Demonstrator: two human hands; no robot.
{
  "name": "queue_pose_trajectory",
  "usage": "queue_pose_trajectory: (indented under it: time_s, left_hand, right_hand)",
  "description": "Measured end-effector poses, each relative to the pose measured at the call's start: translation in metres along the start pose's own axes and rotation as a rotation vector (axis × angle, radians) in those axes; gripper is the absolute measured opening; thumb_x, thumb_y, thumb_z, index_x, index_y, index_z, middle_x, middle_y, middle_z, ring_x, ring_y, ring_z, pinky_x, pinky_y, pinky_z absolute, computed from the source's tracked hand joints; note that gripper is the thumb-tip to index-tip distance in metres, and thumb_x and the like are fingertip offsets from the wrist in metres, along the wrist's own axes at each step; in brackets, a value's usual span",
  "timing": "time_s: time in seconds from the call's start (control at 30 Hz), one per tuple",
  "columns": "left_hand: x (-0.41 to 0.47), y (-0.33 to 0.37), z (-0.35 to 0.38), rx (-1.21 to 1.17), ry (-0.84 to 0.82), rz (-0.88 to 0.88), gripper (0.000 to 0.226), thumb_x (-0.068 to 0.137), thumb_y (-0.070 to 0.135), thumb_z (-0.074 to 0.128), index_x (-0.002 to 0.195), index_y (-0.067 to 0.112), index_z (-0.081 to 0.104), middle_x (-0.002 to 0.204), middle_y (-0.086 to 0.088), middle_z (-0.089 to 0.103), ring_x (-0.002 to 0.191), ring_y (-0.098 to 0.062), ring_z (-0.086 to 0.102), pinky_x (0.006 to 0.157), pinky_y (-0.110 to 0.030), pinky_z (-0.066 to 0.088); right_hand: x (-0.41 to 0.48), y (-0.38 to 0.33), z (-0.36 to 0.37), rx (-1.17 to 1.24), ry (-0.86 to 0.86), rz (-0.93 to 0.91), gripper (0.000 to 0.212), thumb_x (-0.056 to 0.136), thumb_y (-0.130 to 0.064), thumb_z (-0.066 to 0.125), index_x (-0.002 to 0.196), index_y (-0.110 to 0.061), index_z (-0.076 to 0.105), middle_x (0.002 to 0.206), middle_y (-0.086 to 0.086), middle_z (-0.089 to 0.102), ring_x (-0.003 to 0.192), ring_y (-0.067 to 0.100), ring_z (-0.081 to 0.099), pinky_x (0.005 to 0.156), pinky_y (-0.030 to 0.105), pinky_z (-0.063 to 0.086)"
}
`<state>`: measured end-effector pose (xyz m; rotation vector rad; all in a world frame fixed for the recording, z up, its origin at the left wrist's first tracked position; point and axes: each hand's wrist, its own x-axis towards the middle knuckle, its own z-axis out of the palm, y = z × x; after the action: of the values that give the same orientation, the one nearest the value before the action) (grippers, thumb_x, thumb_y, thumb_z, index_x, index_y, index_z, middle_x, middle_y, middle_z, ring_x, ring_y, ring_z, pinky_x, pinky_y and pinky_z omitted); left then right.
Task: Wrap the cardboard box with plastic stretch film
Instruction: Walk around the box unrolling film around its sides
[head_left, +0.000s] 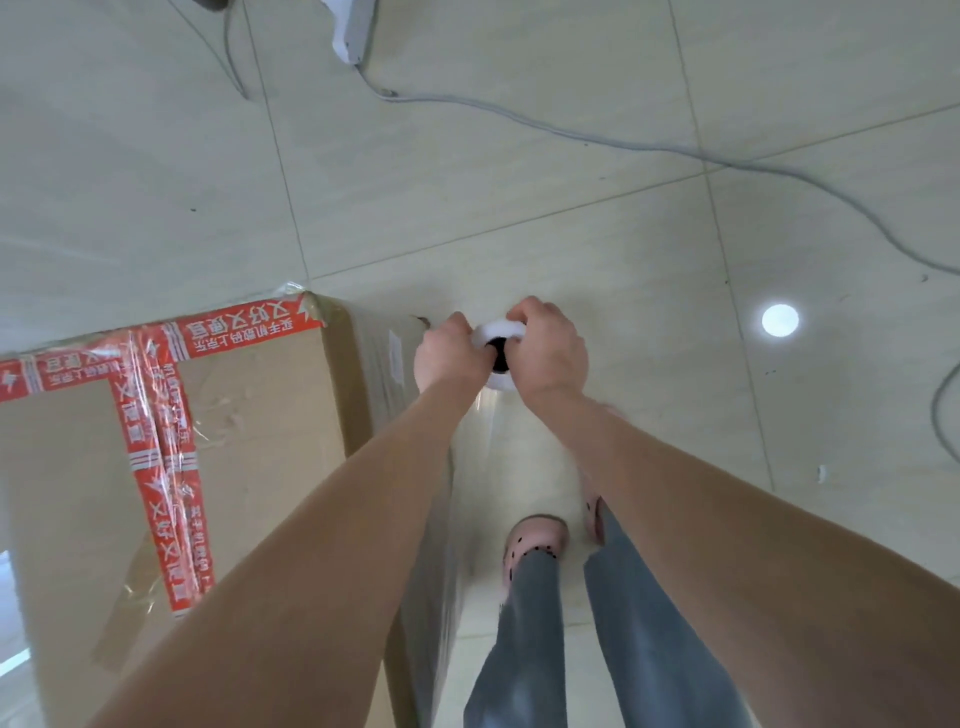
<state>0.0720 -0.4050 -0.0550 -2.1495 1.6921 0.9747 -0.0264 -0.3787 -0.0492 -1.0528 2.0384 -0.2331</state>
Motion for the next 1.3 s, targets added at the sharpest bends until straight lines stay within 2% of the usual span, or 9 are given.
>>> queue_pose_trajectory:
  time_s: [0.17, 0.37, 0.53, 0.67, 0.8, 0.9, 1.0, 1.17, 1.3]
  left_hand:
    - [0.017, -0.008, -0.011, -0.068, -0.045, -0.141, 0.034, 0.083, 0.034, 0.06, 0.106, 0.008, 0.059, 0.102, -0.009, 0.066, 0.093, -0.027, 0.062, 0.065, -0.029, 0.042]
    - [0.034, 0.006, -0.017, 0.239, -0.08, 0.196, 0.039, 0.084, 0.016, 0.056, 0.122, 0.018, 0.049, 0.115, -0.007, 0.053, 0.1, -0.031, 0.058, 0.065, -0.033, 0.04]
    - [0.051, 0.015, -0.022, 0.425, -0.059, 0.329, 0.026, 0.081, 0.014, 0.053, 0.106, 0.016, 0.059, 0.103, -0.004, 0.057, 0.091, -0.029, 0.061, 0.061, -0.031, 0.039]
    - [0.063, 0.012, -0.03, 0.28, -0.011, 0.218, 0.021, 0.082, 0.013, 0.05, 0.101, 0.014, 0.06, 0.099, -0.008, 0.059, 0.087, -0.032, 0.06, 0.061, -0.031, 0.04]
    - [0.072, 0.006, -0.041, 0.072, 0.061, 0.039, 0.013, 0.08, 0.014, 0.052, 0.092, 0.011, 0.056, 0.091, -0.009, 0.061, 0.079, -0.031, 0.057, 0.058, -0.031, 0.039]
    - [0.081, 0.001, -0.052, -0.059, 0.083, -0.133, 0.013, 0.082, 0.018, 0.056, 0.093, 0.011, 0.053, 0.089, -0.01, 0.06, 0.085, -0.032, 0.058, 0.059, -0.031, 0.038]
    - [0.088, -0.002, -0.062, -0.072, 0.012, -0.204, 0.02, 0.083, 0.021, 0.057, 0.1, 0.01, 0.053, 0.097, -0.012, 0.061, 0.093, -0.032, 0.059, 0.064, -0.032, 0.041]
    - [0.088, 0.004, -0.071, 0.069, -0.056, -0.015, 0.027, 0.084, 0.011, 0.055, 0.11, 0.009, 0.051, 0.106, -0.014, 0.06, 0.096, -0.034, 0.059, 0.065, -0.034, 0.042]
    - [0.093, 0.013, -0.074, 0.159, -0.132, 0.167, 0.034, 0.074, 0.011, 0.058, 0.107, 0.019, 0.058, 0.102, -0.005, 0.055, 0.093, -0.03, 0.06, 0.063, -0.03, 0.039]
  right_hand:
    - [0.015, -0.01, 0.007, 0.145, -0.168, 0.216, 0.045, 0.084, -0.029, 0.061, 0.125, -0.021, 0.045, 0.116, 0.005, 0.057, 0.099, 0.029, 0.059, 0.071, 0.032, 0.041]
    - [0.023, -0.017, 0.018, 0.215, -0.177, 0.257, 0.03, 0.081, -0.019, 0.055, 0.111, -0.019, 0.053, 0.1, 0.005, 0.064, 0.089, 0.027, 0.062, 0.069, 0.03, 0.045]
    - [0.033, -0.019, 0.012, 0.103, -0.153, 0.183, 0.034, 0.079, -0.019, 0.056, 0.112, -0.021, 0.057, 0.097, 0.001, 0.065, 0.087, 0.025, 0.06, 0.064, 0.028, 0.039]
    - [0.048, -0.035, 0.004, 0.041, -0.129, 0.083, 0.024, 0.079, -0.015, 0.052, 0.101, -0.021, 0.06, 0.093, 0.002, 0.063, 0.078, 0.026, 0.056, 0.062, 0.028, 0.039]
    - [0.067, -0.052, 0.004, 0.08, -0.103, -0.018, 0.022, 0.082, -0.016, 0.053, 0.104, -0.02, 0.059, 0.102, 0.002, 0.062, 0.087, 0.025, 0.059, 0.066, 0.029, 0.042]
    - [0.077, -0.062, 0.009, 0.157, -0.193, 0.072, 0.036, 0.08, -0.026, 0.063, 0.114, -0.021, 0.052, 0.098, -0.001, 0.057, 0.083, 0.021, 0.057, 0.067, 0.028, 0.038]
    - [0.081, -0.07, 0.016, 0.283, -0.316, 0.194, 0.027, 0.079, -0.024, 0.062, 0.102, -0.021, 0.049, 0.096, 0.004, 0.063, 0.078, 0.026, 0.064, 0.065, 0.03, 0.047]
    - [0.083, -0.079, 0.017, 0.349, -0.298, 0.261, 0.022, 0.08, -0.015, 0.06, 0.093, -0.022, 0.045, 0.098, 0.004, 0.058, 0.087, 0.032, 0.065, 0.079, 0.044, 0.055]
    - [0.086, -0.08, 0.017, 0.323, -0.309, 0.279, 0.023, 0.08, -0.013, 0.059, 0.096, -0.023, 0.045, 0.092, 0.002, 0.055, 0.087, 0.029, 0.064, 0.079, 0.045, 0.055]
